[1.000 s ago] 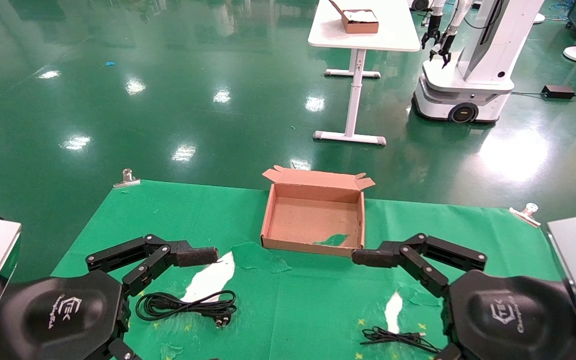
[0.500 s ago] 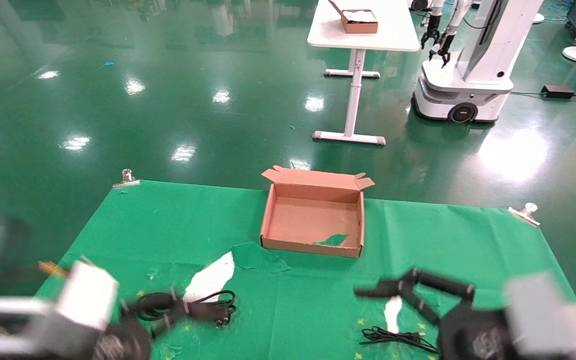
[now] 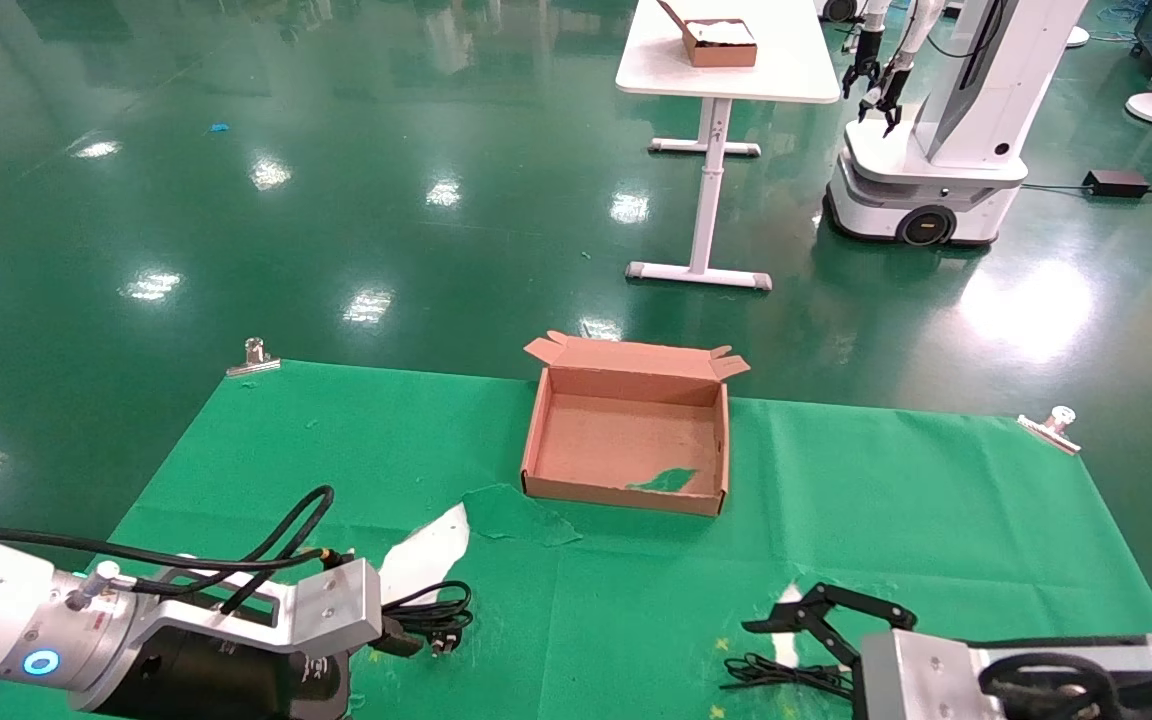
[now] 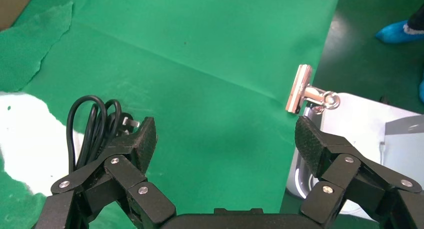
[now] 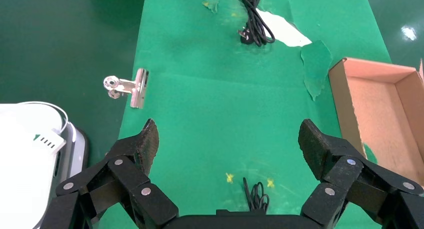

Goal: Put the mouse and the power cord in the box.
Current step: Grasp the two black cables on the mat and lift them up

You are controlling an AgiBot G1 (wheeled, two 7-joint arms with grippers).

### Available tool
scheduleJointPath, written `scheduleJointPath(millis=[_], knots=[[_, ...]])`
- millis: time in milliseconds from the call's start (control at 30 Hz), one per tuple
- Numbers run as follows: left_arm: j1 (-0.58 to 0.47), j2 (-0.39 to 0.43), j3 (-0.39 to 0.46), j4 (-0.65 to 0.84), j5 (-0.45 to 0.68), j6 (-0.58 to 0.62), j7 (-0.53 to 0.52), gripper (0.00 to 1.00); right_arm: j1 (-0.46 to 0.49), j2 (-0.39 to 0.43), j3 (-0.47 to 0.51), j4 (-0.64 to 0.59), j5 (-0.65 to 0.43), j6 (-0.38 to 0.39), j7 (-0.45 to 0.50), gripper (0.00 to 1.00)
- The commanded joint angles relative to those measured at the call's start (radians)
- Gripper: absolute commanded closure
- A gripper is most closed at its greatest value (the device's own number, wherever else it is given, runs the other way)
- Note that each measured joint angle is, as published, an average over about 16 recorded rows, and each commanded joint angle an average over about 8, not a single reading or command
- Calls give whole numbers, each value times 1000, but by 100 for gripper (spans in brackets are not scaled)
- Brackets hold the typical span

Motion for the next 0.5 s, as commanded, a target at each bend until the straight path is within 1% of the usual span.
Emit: scheduleJointPath(millis=[33, 133, 233, 367, 500], knots=[[-4, 5, 1, 13, 4, 0, 2, 0, 2, -2, -2, 1, -7, 3, 1, 0], [-11, 13, 12, 2, 32, -9, -4, 0, 3, -2, -1, -5, -1, -2, -2, 0], [-38, 54, 49, 10, 126, -34, -29, 0, 9, -3, -1, -8, -1, -6, -8, 0], [-85, 142, 113, 58, 291, -93, -73, 0, 13, 4, 4, -7, 3, -7, -8, 0], [-127, 233, 167, 150, 430, -162, -93, 0, 11, 17, 9, -4, 7, -6, 0, 0]])
